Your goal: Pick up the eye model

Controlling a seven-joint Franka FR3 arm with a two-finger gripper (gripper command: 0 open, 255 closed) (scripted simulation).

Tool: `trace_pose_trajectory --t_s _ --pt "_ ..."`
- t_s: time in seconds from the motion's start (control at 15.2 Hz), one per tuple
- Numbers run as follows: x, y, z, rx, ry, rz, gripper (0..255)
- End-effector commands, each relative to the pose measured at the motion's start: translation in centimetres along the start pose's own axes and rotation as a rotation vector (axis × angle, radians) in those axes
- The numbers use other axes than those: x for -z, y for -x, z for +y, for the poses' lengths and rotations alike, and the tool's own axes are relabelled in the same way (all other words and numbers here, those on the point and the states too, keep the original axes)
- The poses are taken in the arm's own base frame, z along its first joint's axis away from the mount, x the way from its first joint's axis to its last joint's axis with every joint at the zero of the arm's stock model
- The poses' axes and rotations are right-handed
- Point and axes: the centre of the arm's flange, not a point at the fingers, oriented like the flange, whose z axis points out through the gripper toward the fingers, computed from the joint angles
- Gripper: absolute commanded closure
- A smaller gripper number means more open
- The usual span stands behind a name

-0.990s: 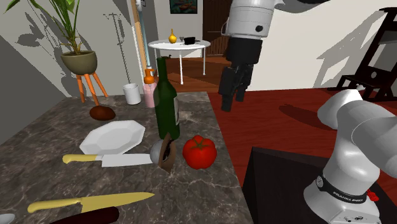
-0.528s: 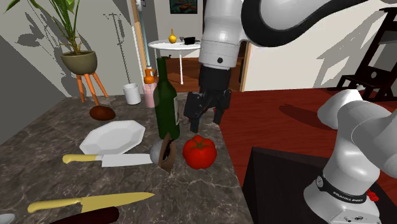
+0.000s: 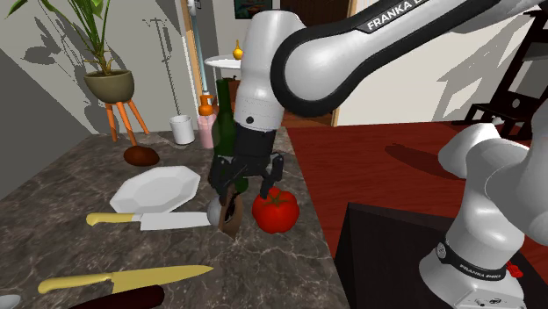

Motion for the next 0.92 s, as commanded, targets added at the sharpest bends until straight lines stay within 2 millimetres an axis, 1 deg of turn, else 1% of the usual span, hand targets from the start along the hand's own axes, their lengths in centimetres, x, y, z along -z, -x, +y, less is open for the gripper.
trace_pose_trajectory --t_s 0.0,0.13,0.2,0.59,0.66,0.79,0.86 --pt "-1.8 -1.3 -1.4 -0.063 -0.019 0.004 0" --pt "-3.6 -2.6 -2.5 -0.124 -0.036 0.007 0" --pt "-3.9 -2.9 -2.7 -0.134 -0.039 0.007 0" --pt "-7.0 -3.1 -1.8 -0.134 -0.039 0.007 0" --pt "-7.8 -3.1 -1.6 -0.134 -0.039 0.007 0" --pt "-7.8 -3.1 -1.6 -0.134 -0.039 0.007 0" --pt "-7.8 -3.1 -1.6 -0.134 -0.039 0.007 255"
